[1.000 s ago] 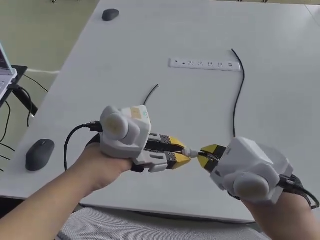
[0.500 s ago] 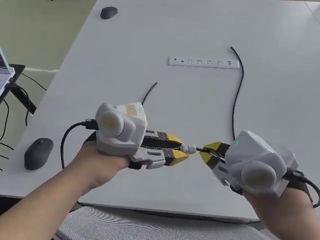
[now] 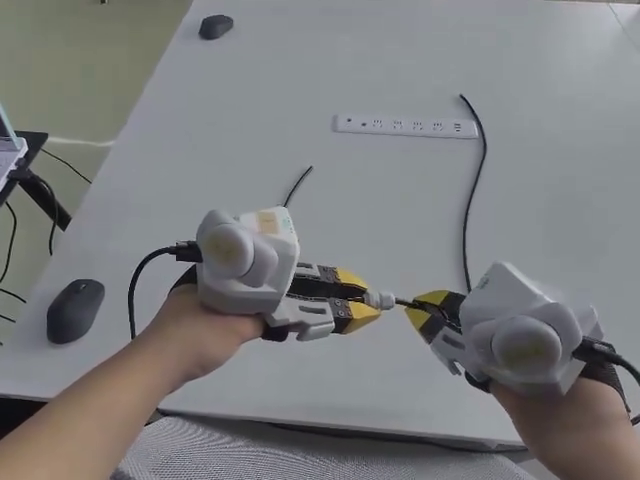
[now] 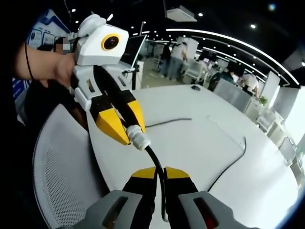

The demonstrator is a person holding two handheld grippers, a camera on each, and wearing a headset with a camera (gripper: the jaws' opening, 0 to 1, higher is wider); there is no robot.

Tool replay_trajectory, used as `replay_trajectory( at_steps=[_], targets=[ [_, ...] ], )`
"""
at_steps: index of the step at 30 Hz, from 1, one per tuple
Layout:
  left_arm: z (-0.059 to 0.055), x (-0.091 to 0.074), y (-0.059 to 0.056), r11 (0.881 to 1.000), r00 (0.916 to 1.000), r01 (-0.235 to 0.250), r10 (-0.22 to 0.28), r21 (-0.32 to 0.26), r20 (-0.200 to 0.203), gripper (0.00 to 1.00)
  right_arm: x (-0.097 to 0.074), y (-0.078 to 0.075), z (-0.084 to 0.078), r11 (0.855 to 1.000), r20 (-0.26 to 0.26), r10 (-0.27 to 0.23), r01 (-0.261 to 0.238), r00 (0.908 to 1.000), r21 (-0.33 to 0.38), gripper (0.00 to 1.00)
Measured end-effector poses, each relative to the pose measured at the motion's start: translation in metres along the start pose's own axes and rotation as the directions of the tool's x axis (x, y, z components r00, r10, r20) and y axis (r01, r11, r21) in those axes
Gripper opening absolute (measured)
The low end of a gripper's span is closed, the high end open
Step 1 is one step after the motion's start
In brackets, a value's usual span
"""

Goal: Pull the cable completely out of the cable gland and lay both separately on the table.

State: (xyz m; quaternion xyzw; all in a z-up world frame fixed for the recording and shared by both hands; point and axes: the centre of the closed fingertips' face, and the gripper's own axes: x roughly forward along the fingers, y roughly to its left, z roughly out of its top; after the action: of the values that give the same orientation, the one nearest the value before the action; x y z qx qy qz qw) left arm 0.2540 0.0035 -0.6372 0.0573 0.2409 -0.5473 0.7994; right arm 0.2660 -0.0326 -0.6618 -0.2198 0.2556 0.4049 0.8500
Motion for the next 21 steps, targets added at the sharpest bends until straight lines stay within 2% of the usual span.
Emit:
replay_trajectory(
  at_steps=[11,13,21],
  targets=[
    [0.004,-0.001,0.0,1.0,0.9999,-0.003,0.003,-0.001,0.013,0.15,0.0,-0.011,-0.012,0.996,-0.019,-0.021,0.022,0.9996,0.087,0.0],
    [0.004,0.0,-0.001,1.0,0.9999,-0.001,0.001,0.001,0.01,0.15,0.0,-0.01,-0.014,0.992,-0.016,-0.015,0.016,0.9998,0.122,0.0],
    [0.0,0.001,-0.003,1.0,1.0,0.0,0.0,0.006,-0.001,0.15,0.003,-0.007,-0.019,0.984,-0.022,-0.009,0.013,0.9997,0.177,0.0]
  ],
)
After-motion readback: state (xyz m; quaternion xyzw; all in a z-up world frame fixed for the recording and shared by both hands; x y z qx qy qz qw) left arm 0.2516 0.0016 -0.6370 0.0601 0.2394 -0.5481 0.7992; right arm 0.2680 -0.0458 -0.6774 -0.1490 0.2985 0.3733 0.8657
